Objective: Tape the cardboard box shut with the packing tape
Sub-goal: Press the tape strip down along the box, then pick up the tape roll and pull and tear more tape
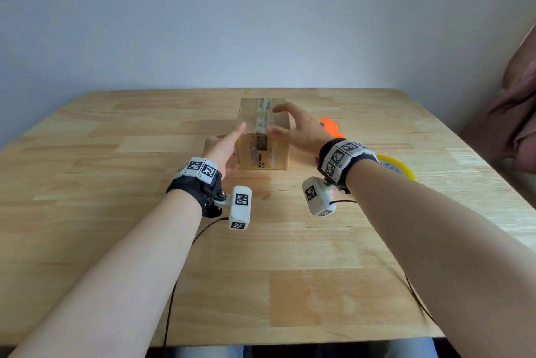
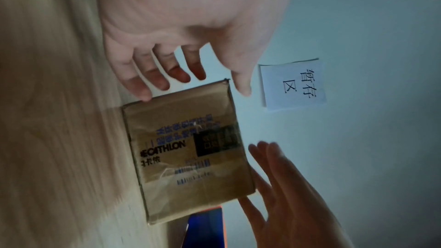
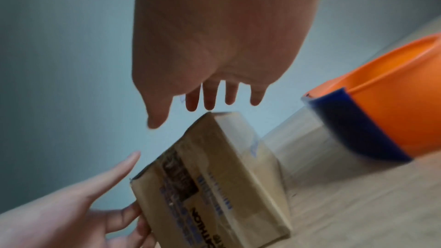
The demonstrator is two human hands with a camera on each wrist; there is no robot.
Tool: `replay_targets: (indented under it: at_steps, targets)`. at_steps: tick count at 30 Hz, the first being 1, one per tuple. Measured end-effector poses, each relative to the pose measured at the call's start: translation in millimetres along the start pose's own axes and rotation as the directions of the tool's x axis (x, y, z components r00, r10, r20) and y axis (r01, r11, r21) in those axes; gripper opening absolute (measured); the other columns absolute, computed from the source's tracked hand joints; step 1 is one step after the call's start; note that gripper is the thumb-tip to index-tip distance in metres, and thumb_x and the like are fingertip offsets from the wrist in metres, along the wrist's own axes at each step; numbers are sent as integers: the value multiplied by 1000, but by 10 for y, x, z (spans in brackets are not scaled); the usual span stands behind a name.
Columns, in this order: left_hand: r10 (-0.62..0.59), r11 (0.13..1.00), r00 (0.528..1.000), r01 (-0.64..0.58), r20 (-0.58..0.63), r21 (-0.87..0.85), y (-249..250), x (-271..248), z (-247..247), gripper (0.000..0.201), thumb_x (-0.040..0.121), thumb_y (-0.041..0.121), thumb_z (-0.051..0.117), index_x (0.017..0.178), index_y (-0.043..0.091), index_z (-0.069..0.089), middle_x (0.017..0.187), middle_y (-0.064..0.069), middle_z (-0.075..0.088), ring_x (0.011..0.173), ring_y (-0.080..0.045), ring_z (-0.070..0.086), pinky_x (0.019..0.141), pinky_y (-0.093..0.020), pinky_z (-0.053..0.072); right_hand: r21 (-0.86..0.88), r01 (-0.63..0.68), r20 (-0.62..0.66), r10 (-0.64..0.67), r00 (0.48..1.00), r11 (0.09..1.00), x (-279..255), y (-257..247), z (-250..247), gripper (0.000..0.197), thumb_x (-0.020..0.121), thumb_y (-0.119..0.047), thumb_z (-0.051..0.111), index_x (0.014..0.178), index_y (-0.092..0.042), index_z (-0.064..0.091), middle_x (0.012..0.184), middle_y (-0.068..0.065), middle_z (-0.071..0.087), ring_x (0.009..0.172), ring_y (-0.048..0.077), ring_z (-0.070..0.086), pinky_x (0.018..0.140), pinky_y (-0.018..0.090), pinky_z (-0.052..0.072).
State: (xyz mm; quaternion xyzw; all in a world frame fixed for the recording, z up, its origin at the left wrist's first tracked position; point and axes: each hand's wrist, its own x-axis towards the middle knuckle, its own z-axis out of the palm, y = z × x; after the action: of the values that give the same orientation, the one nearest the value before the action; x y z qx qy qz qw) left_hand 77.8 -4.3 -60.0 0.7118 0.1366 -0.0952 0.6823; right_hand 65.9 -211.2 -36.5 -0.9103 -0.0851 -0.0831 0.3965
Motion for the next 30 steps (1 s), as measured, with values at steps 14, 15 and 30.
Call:
replay_targets:
  at_steps: [14,15,30]
  targets:
    - [60,997,997,-58,-48,48,-236,-446,598,38,102,33,56,71,14,65,67,1,58,54,-15,53,48,-26,37,-590,-506,-111,558,822,629,-902,654,-819,45,75,-50,76,95,-12,62,89,7,70,81,29,66,70,34,54]
    - [40,995,999,-37,-36,93,-244,-461,621,25,101,24,58,86,11,72,76,0,62,61,-16,55,50,-26,39,-577,-515,-94,575,813,634,-955,692,-822,57,70,-54,81,103,-13,59,94,6,69,87,30,67,74,36,55]
    - [47,987,936,-97,350,126,42,-915,752,23,96,21,70,117,14,75,108,-3,77,94,-23,68,80,-37,52,164,-365,-341,400,851,916,-883,39,-928,39,86,-28,65,124,-24,55,98,3,62,87,22,60,68,30,45]
